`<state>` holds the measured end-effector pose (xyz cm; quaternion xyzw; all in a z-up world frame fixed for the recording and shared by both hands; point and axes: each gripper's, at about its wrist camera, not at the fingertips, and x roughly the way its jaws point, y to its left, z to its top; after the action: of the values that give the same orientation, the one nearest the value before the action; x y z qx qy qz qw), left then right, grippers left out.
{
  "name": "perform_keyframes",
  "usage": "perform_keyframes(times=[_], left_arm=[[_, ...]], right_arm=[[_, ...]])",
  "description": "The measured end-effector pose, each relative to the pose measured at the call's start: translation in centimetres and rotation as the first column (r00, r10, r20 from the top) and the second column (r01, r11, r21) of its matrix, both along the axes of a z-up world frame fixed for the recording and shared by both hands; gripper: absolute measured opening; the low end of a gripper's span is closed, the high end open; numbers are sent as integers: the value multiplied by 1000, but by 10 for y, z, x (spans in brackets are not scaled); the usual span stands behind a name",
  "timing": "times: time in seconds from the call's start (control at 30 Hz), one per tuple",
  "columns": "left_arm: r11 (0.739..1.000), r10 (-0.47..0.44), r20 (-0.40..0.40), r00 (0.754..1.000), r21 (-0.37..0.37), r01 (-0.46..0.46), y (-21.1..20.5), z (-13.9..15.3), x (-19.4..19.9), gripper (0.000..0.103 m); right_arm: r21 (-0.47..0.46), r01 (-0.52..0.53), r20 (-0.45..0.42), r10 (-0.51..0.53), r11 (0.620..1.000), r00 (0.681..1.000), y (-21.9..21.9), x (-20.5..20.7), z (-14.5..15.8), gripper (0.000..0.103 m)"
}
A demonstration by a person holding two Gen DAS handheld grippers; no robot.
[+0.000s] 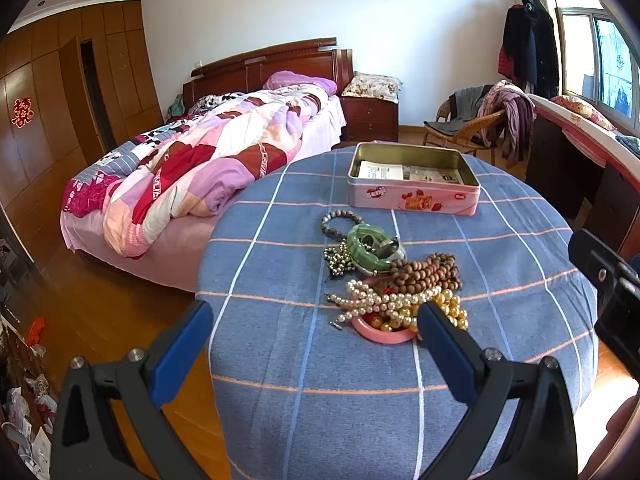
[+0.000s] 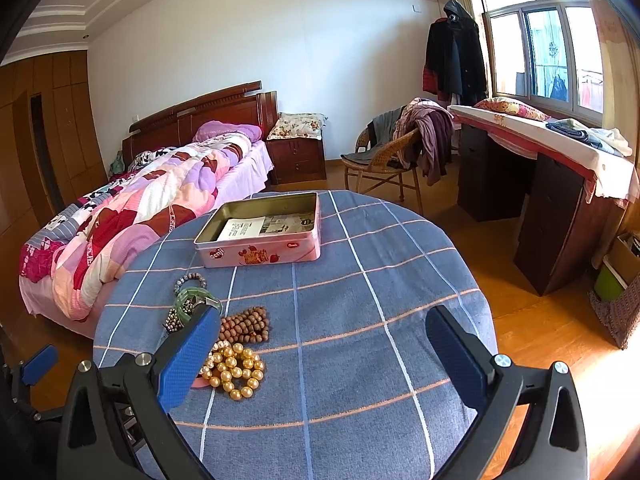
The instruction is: Organize jewelry
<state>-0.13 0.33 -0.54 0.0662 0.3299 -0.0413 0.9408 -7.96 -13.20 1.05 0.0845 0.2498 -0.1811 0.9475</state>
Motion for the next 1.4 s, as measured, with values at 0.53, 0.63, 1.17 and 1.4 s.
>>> perform_keyframes(times=[0.53, 0.63, 1.17, 1.4], left_arm=[[1000, 2, -3, 1000, -1, -2, 0, 1, 0, 103], [1000, 2, -3, 1000, -1, -2, 0, 0, 0, 103], [1000, -3, -6, 1000, 6, 3, -4, -1, 0, 103], [1000, -4, -9, 1000, 5, 4, -6, -3, 0, 103]], right_arm=[[8, 2, -4, -2, 1000, 1000, -1, 0, -1, 102], [9, 2, -6, -1, 1000, 1000, 0, 0, -1, 102], [11, 1, -6, -1, 1000, 1000, -1, 0, -1, 102], [13, 1, -8, -1, 1000, 1000, -1, 0, -2, 102]])
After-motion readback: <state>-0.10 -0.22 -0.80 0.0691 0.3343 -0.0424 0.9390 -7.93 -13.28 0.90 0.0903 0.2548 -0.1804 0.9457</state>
